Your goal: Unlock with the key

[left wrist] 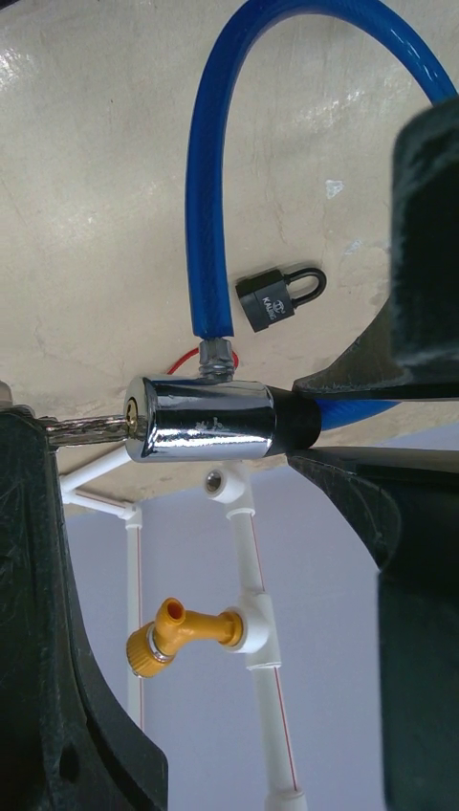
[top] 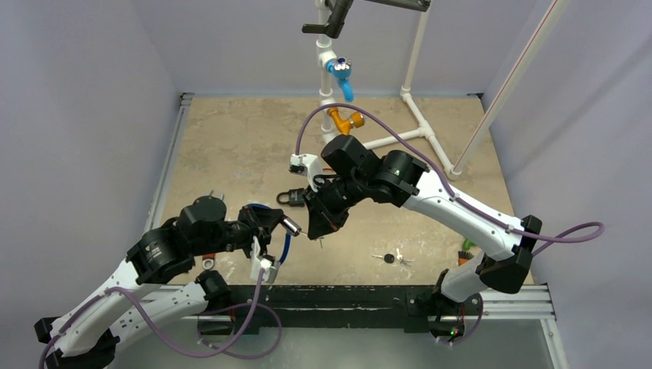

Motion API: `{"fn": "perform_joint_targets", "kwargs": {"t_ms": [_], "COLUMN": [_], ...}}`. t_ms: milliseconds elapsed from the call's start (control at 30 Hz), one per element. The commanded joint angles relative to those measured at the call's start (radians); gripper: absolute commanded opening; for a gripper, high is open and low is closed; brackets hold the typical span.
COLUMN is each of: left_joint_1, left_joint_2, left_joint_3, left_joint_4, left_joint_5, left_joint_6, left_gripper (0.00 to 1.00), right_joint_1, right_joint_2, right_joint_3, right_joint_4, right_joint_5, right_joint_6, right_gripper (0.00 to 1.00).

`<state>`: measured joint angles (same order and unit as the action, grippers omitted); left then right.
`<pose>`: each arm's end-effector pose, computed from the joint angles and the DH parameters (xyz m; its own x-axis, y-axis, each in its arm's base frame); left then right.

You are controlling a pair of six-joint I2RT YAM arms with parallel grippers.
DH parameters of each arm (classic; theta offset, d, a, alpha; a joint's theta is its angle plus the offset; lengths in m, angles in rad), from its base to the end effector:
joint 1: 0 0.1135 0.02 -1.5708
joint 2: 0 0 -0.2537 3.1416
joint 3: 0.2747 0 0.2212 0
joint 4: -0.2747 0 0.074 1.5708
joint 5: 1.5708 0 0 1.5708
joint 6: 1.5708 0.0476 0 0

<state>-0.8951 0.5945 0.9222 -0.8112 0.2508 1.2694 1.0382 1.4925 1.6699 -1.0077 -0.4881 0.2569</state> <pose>0.0523 -0.0842 0.3251 0.7667 0.5225 -0.3730 0.5428 -0.2174 0.8112 0.1216 0.2503 0.3774 -0.5967 -0.5703 -0.5646 -0.7961 0.3317 0.5062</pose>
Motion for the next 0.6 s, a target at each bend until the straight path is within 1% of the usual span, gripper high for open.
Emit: {"fn": "perform_joint_targets", "kwargs": {"t_ms": [0,567], "left_joint_1": [-0.006,-0.005], "left_joint_2": [-0.016,-0.024], "left_joint_3": [0.046,0.042], "left_joint_4": [0.034,0.054], "left_joint_5": [0.033,0.027], "left_joint_6": [0.018,0.02], "left_gripper": [0.0,0.0], "right_joint_1": [0.006,0.006], "right_joint_2": [-0.011,-0.018], "right_joint_3": [0.036,-0.012], "right_joint_4": [0.03,0.08], "right_joint_5": [0.005,-0.002], "right_joint_6": [-0.01,0.0], "right_gripper": [0.0,0.0]}}
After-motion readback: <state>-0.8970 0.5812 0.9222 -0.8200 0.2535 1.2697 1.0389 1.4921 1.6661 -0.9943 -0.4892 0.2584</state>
